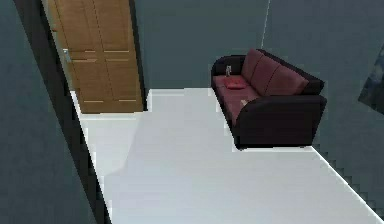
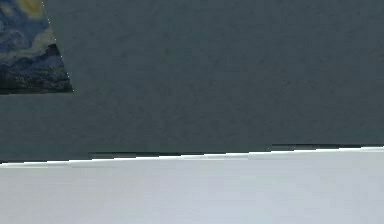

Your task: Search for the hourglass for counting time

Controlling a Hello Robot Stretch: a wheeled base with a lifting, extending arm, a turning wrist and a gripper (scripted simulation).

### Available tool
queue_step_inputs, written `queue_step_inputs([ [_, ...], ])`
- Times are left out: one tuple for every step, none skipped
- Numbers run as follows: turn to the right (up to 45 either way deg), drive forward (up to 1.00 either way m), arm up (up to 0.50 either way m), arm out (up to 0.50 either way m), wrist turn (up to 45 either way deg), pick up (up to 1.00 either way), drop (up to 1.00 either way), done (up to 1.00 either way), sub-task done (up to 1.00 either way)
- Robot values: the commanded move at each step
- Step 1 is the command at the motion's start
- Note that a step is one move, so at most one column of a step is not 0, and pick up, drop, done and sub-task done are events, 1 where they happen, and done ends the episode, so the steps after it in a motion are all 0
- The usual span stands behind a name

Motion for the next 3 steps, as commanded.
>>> queue_step_inputs([
  [-3.0,0.0,0.0,0.0,0.0,0.0,0.0,0.0,0.0],
  [0.0,1.0,0.0,0.0,0.0,0.0,0.0,0.0,0.0],
  [-3.0,0.0,0.0,0.0,0.0,0.0,0.0,0.0,0.0],
])
